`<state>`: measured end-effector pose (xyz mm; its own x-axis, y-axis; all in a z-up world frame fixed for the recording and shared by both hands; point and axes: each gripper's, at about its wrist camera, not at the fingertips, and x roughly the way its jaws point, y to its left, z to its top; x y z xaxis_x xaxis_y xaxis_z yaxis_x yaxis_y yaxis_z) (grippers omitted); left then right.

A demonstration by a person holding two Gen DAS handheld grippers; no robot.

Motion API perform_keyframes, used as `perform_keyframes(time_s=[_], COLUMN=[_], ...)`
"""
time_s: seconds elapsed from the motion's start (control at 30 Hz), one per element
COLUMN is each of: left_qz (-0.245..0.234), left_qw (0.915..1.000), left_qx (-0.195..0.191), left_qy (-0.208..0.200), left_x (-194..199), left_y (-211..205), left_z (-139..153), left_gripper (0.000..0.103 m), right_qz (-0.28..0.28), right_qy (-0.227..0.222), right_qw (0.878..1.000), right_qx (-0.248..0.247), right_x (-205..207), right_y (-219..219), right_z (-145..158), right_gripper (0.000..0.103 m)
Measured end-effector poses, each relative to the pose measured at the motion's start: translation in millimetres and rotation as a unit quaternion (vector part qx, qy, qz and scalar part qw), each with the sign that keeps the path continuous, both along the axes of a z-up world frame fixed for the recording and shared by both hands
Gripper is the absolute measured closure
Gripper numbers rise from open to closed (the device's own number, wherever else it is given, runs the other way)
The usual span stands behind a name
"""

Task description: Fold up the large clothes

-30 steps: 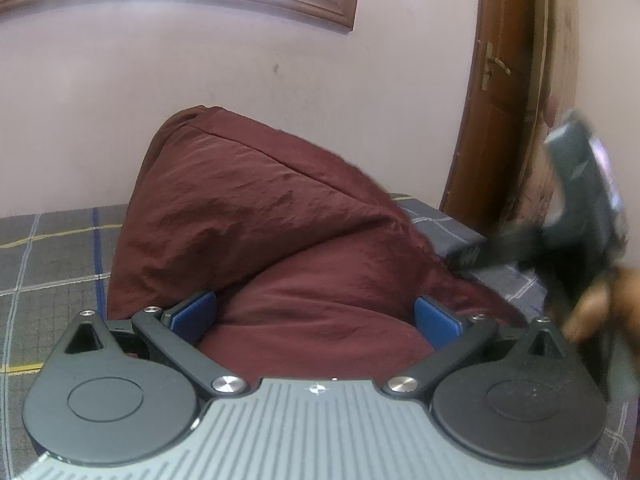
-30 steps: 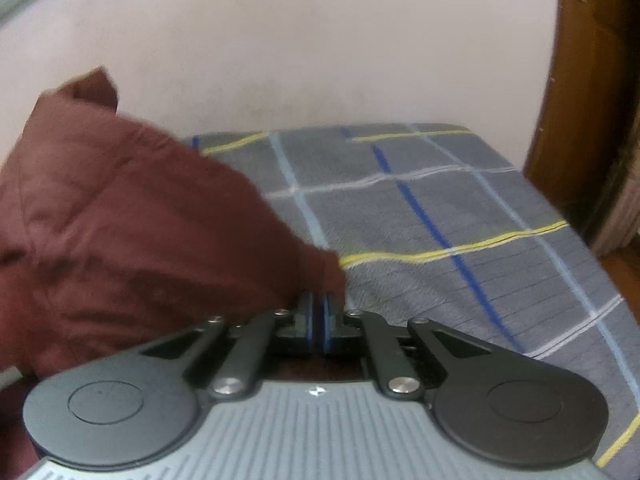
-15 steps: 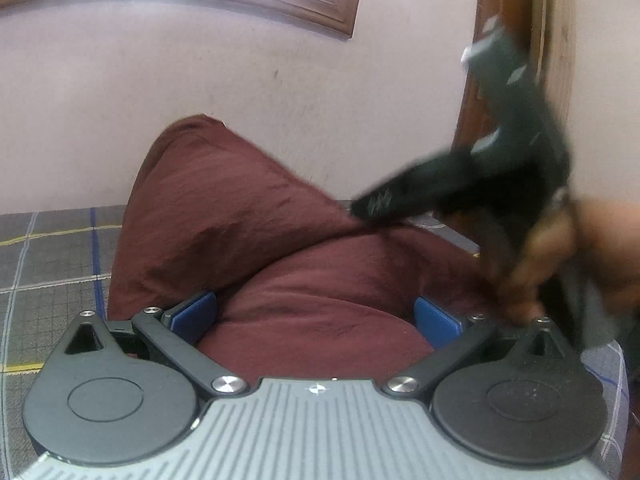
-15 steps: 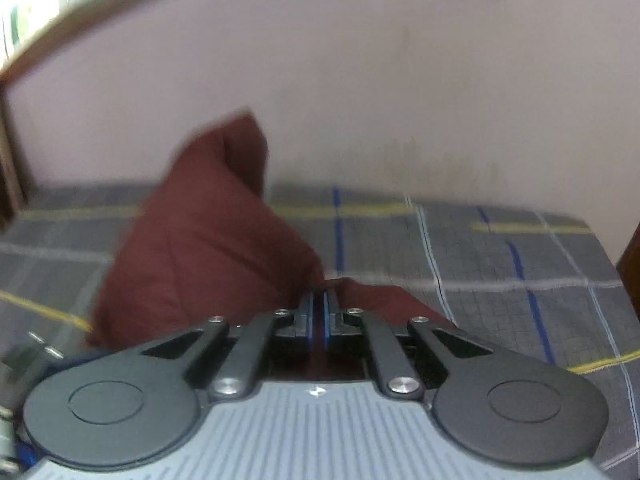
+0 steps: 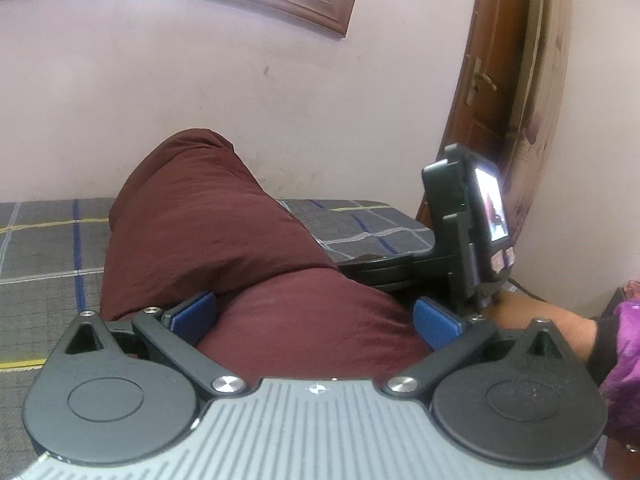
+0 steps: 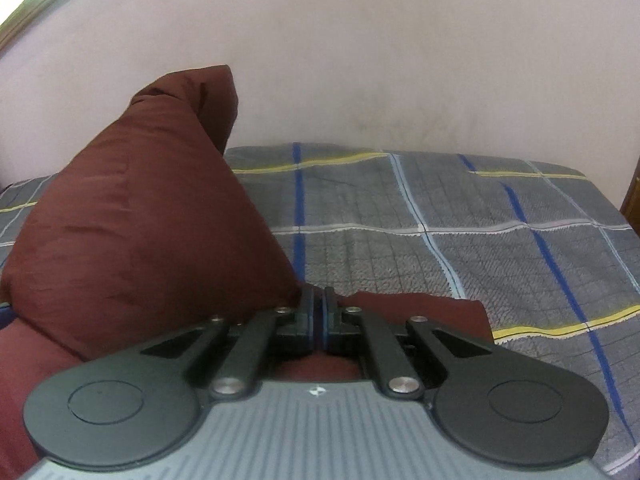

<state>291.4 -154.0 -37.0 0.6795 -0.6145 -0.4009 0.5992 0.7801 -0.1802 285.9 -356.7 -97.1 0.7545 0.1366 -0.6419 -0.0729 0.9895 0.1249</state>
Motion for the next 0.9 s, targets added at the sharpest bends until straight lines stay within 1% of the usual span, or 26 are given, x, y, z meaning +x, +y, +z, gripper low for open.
perform_keyframes(time_s=[0.07,0.1,0.17,0.2,0.27,0.33,0.4,0.47,0.57,0.67,0.7,0.83,0.9], left_qz=[0.001,0.002,0.002,0.003,0.003,0.001,0.000,0.002,0.005,0.008,0.009,0.010,0.010], left_qw=[1.0000,1.0000,0.9998,0.9998,0.9995,0.9992,0.9993,0.9995,0.9997,0.9997,0.9997,0.9998,0.9998], left_qx=[0.000,0.006,0.016,0.018,0.028,0.036,0.033,0.028,0.022,0.020,0.020,0.017,0.016], left_qy=[-0.004,-0.007,-0.011,-0.011,-0.015,-0.020,-0.018,-0.014,-0.011,-0.009,-0.009,-0.010,-0.011], left_x=[-0.6,-0.6,-2.0,-2.5,-2.9,-4.8,-3.1,-0.5,1.0,1.2,1.2,-0.8,-1.8], left_y=[-3.3,-5.2,-8.9,-9.7,-13.5,-15.4,-14.3,-12.2,-9.3,-8.5,-8.6,-6.1,-6.4], left_z=[-3.2,-4.4,-5.1,-5.7,-5.4,-5.8,-5.4,-5.3,-3.9,-2.7,-2.4,-3.3,-3.1], left_gripper=[0.000,0.000,0.000,0.000,0.000,0.000,0.000,0.000,0.000,0.000,0.000,0.000,0.000], right_qz=[-0.001,0.000,-0.002,-0.002,-0.006,-0.007,-0.006,-0.004,-0.002,-0.004,-0.004,0.002,0.009], right_qy=[0.000,0.002,0.001,0.003,0.007,0.008,0.023,0.024,-0.014,-0.047,-0.051,-0.053,-0.058], right_qw=[1.000,1.000,1.000,1.000,0.998,0.997,0.994,0.994,0.994,0.992,0.992,0.992,0.993], right_qx=[0.003,0.005,0.006,0.015,0.056,0.074,0.111,0.109,0.112,0.115,0.116,0.116,0.098], right_x=[3.0,9.4,6.7,6.3,5.6,1.4,0.4,-4.3,-27.3,-59.6,-71.9,-124.1,-148.3], right_y=[-1.8,-4.9,-5.3,-7.7,-19.0,-24.4,-37.1,-44.5,-57.3,-69.9,-72.8,-73.5,-64.9], right_z=[-2.7,-5.9,-5.0,-4.4,-3.3,0.1,3.2,12.9,33.8,54.3,58.7,59.5,53.7], right_gripper=[0.100,0.100,0.100,0.100,0.100,0.100,0.100,0.100,0.099,0.097,0.097,0.096,0.096])
